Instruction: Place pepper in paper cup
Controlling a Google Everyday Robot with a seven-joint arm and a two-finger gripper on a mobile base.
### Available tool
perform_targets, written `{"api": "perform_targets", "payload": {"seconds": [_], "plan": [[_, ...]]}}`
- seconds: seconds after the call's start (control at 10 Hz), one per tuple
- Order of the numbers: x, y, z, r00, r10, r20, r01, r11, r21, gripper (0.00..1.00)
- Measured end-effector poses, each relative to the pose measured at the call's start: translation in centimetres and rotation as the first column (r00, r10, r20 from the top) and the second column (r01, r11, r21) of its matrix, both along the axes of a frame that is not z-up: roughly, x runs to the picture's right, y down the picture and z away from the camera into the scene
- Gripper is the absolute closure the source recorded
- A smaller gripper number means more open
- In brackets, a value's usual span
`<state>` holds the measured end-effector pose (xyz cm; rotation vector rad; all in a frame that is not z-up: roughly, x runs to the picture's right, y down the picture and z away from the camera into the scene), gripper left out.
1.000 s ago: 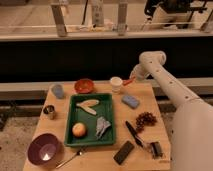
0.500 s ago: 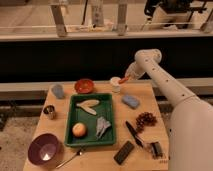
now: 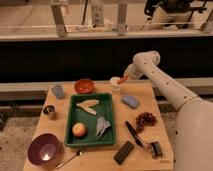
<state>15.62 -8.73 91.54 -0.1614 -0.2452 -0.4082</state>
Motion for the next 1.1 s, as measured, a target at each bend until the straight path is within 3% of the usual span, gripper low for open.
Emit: {"api": "perform_targets", "payload": {"seconds": [0.4,0.9,1.1], "plan": [[-1.9,-1.3,-0.4,0.997,-0.068,0.027,0.066,0.9956,0.067,1.0],[-2.4,-2.7,-0.3,0.98,-0.134,0.145,0.112,0.9819,0.153,1.0],[-2.1,-3.1,-0.1,0.975,-0.149,0.164,0.118,0.9756,0.185,1.0]]}}
